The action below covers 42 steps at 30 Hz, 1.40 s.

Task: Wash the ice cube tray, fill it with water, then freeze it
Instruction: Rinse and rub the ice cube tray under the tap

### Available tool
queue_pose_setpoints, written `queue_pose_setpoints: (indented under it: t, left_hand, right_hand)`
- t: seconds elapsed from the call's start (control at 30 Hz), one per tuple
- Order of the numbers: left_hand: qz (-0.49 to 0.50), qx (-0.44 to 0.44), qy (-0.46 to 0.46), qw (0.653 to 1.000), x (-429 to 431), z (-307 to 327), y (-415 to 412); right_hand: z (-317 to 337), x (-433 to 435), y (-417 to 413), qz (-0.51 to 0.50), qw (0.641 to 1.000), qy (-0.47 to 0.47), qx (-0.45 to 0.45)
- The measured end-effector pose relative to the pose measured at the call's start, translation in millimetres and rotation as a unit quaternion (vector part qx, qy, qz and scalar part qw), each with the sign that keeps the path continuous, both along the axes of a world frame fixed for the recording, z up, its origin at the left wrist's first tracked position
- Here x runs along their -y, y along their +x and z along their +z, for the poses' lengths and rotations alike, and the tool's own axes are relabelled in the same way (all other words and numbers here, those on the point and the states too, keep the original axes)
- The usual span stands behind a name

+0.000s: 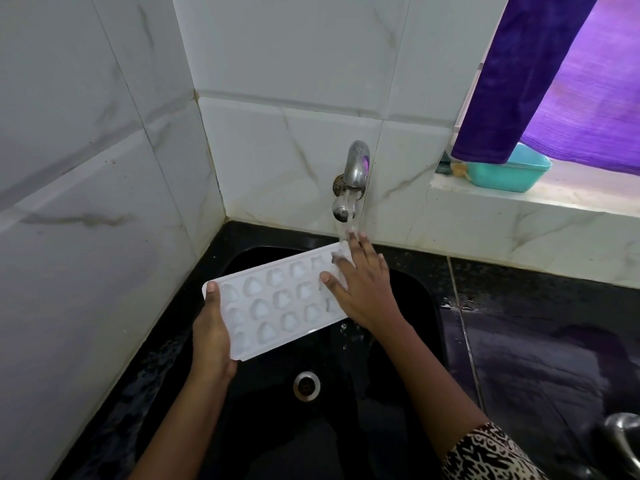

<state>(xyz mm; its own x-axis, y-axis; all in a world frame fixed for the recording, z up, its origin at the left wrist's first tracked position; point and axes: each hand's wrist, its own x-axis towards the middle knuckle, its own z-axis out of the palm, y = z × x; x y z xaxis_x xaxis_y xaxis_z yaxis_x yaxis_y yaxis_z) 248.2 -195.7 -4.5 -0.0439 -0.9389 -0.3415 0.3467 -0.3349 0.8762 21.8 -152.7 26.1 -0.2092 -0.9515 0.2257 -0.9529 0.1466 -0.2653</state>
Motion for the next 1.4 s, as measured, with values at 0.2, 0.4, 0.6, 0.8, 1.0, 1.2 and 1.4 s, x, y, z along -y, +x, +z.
queue_pose_setpoints:
  t: [0.2,0.4,0.6,0.8,1.0,1.2,1.4]
  left_hand:
    - [0.004,0.012,0.002,1.0,-3,-2,0]
    - [0.009,0.026,-0.002,1.0,-2,-2,3]
    - [0.046,0.04,-0.018,0.998,2,0,5]
    - [0.058,0.043,-0.015,0.997,0,-1,3]
    - [0.052,0.048,-0.014,0.997,-3,-5,2]
    - [0.063,0.06,-0.029,0.996,-2,-7,5]
    - [0.054,0.032,-0.014,0.998,-6,-4,-5]
  right_hand:
    - [2,-1,2,-0.004,1.0,-0.021,-0.01]
    - [2,-3,-6,-0.01,1.0,-0.019,0.001]
    - [3,-2,-10,0.007,1.0,0.005,0.021]
    - [2,1,3,0.022,1.0,-0.006,-0.015]
    - [4,1,1,-0.004,0.999,-0.006,-0.04]
    - [4,-2,-8,0.003,0.999,-0.005,0.04]
    - [3,3,5,0.006,0.999,0.02,0.039]
